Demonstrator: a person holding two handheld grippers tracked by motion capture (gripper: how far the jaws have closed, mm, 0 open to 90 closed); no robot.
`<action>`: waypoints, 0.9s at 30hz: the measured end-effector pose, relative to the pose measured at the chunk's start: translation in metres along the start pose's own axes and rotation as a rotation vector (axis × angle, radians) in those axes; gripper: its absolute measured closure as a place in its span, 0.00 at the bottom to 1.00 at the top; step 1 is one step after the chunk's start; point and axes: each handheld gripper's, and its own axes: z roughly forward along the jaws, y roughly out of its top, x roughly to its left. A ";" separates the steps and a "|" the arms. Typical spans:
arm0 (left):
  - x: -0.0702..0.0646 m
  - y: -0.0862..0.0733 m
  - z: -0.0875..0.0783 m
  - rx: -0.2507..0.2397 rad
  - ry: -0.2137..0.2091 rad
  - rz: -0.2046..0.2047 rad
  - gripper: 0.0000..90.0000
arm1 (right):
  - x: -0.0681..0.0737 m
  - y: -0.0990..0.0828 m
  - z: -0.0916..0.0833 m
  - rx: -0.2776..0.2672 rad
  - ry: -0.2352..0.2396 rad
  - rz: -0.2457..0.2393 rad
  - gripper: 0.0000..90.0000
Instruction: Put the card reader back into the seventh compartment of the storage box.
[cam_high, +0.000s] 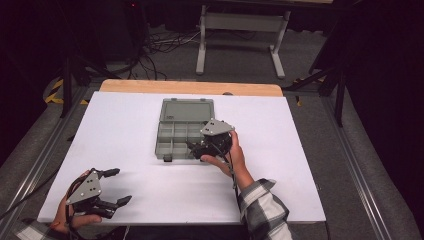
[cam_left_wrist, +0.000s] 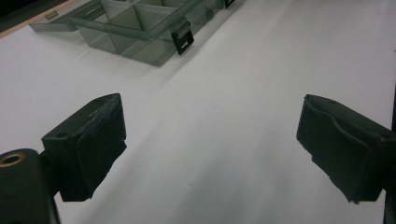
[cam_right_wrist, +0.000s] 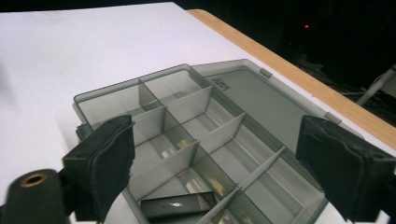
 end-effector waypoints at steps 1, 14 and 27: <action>0.000 0.000 0.000 0.001 0.000 0.001 0.10 | 0.000 0.000 -0.001 -0.007 -0.011 0.002 0.13; 0.000 0.000 -0.001 -0.001 0.009 0.003 0.10 | 0.002 0.003 -0.010 -0.059 -0.058 -0.001 0.13; 0.000 0.000 -0.002 -0.015 0.014 -0.005 0.10 | 0.003 0.005 -0.022 -0.090 -0.090 -0.019 0.13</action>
